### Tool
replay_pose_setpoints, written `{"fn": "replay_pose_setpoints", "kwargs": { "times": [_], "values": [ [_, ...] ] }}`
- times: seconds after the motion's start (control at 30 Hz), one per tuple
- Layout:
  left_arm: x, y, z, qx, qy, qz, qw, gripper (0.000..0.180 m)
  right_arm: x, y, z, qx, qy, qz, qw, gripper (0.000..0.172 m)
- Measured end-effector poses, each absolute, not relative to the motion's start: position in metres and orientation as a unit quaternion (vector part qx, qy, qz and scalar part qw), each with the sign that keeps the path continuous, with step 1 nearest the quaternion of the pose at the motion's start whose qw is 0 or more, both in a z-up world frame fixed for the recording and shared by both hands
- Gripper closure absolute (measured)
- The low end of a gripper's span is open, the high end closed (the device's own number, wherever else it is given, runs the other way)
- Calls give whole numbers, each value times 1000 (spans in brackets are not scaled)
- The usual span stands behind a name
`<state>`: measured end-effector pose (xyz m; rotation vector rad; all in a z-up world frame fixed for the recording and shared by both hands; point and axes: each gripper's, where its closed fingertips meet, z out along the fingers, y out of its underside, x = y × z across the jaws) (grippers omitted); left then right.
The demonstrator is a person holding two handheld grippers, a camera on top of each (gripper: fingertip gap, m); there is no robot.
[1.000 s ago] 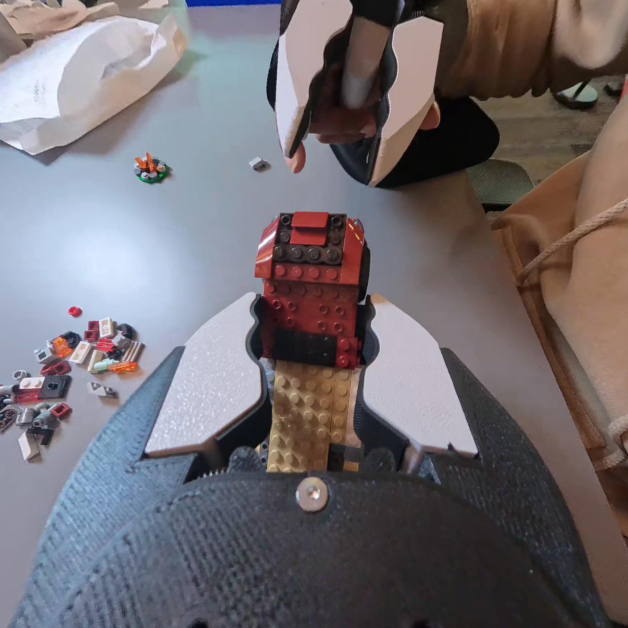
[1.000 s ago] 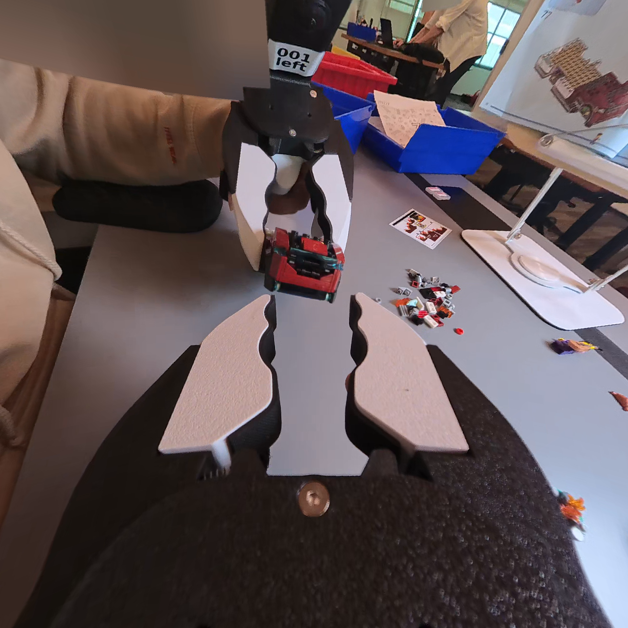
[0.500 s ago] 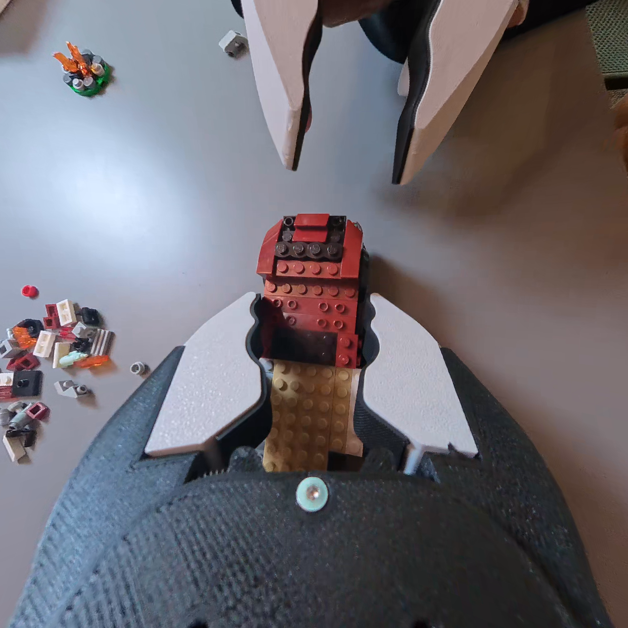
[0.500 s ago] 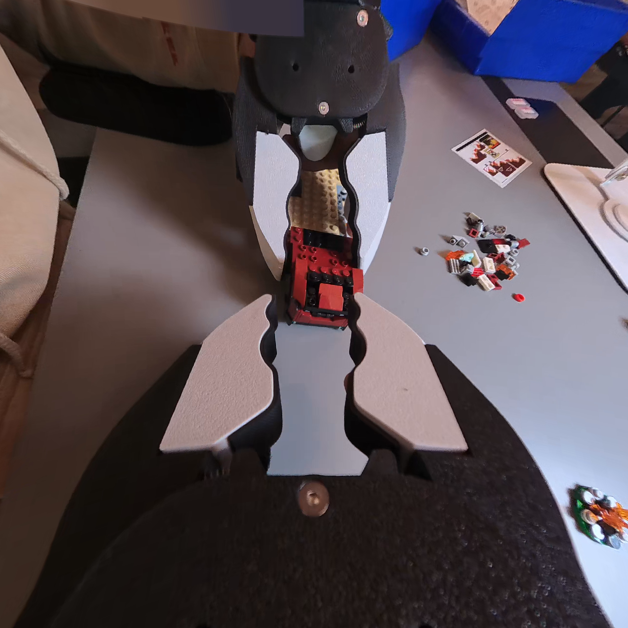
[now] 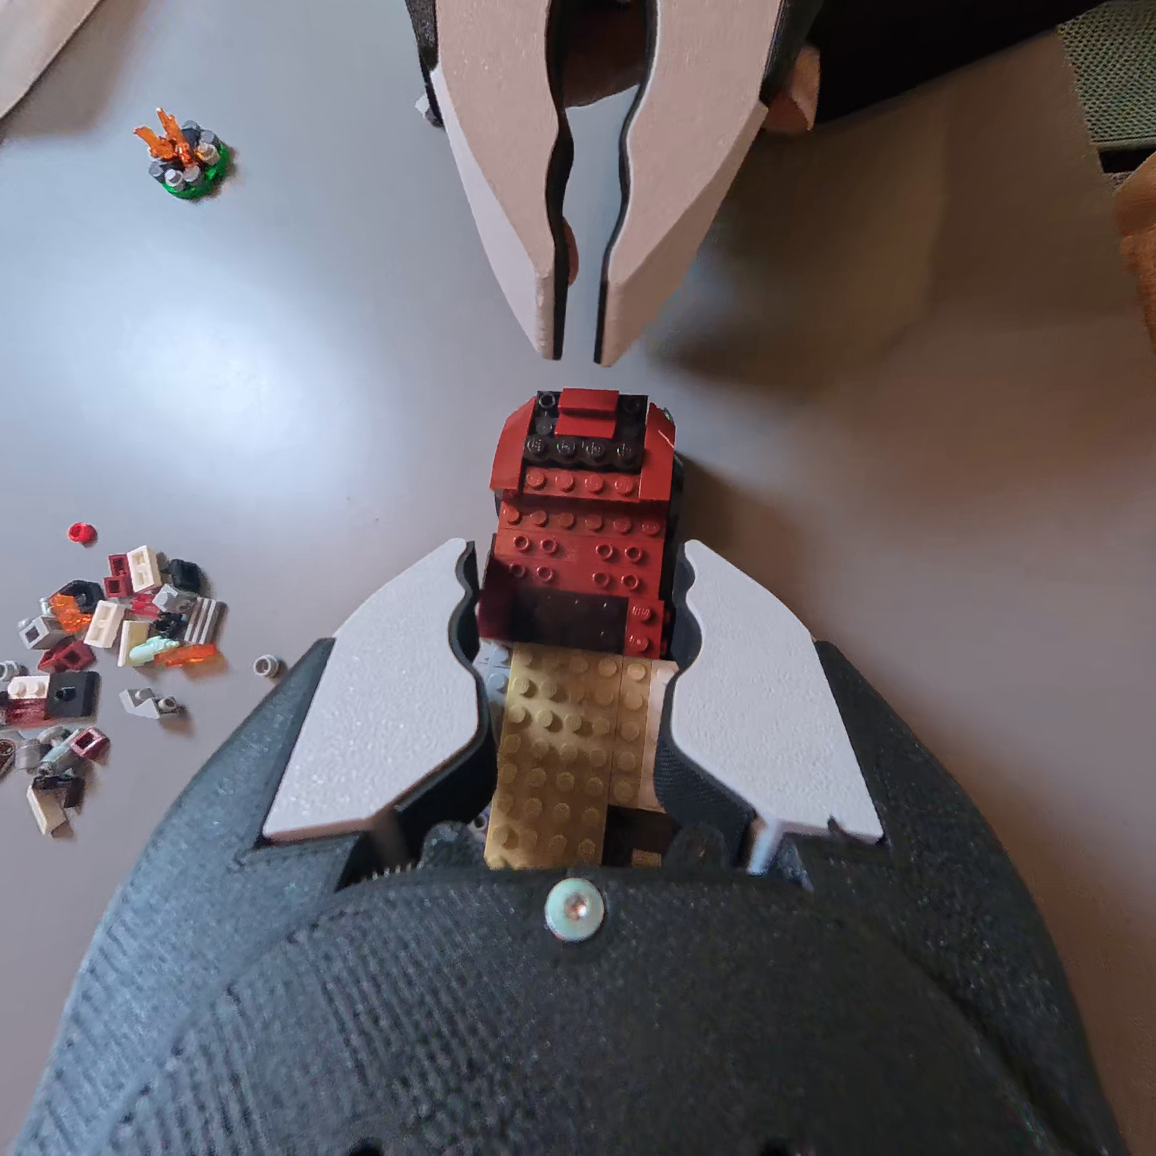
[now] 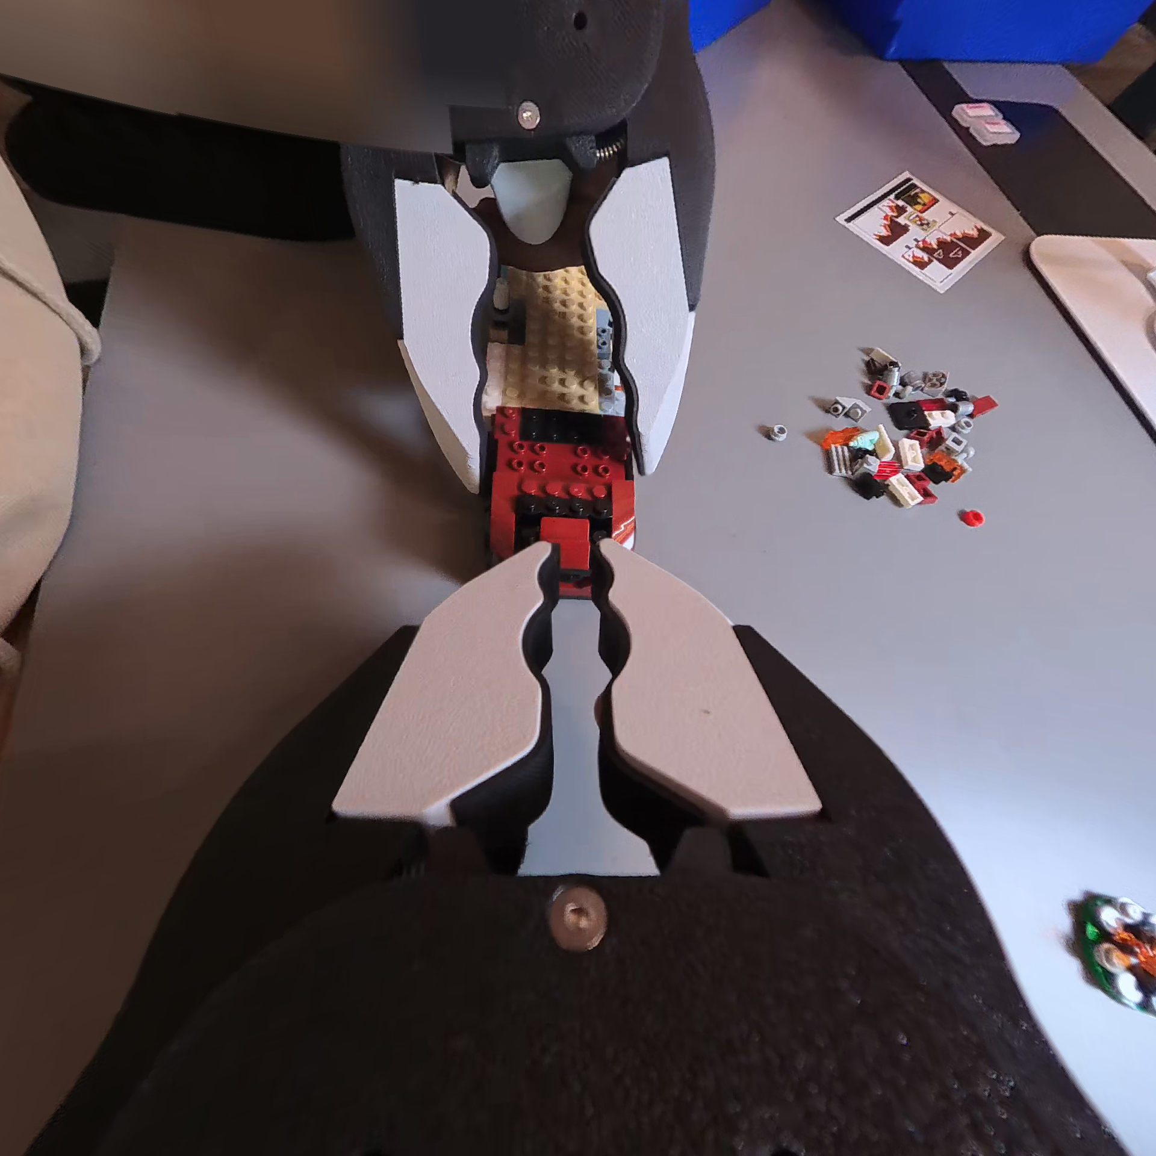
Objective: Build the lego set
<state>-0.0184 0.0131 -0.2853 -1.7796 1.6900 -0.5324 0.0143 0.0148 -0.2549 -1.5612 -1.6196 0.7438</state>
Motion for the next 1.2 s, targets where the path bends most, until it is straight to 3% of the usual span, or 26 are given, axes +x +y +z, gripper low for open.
{"fn": "replay_pose_setpoints", "kwargs": {
  "times": [0.23,0.5,0.83,1.03,1.2],
  "values": [
    [-18,12,-287,-671,638,-214,311,125,11,13,-264,-633,-636,289,334,171],
    [-18,12,-288,-671,636,-217,312,125,11,12,-265,-655,-659,268,257,172],
    [-17,12,-288,-672,635,-218,313,125,11,11,-267,-667,-666,250,222,172],
    [-15,12,-287,-670,631,-219,324,125,4,15,-252,-669,-623,306,265,171],
    [-12,14,-287,-676,623,-214,331,125,-2,56,-204,-654,-515,362,420,142]
  ]
}}
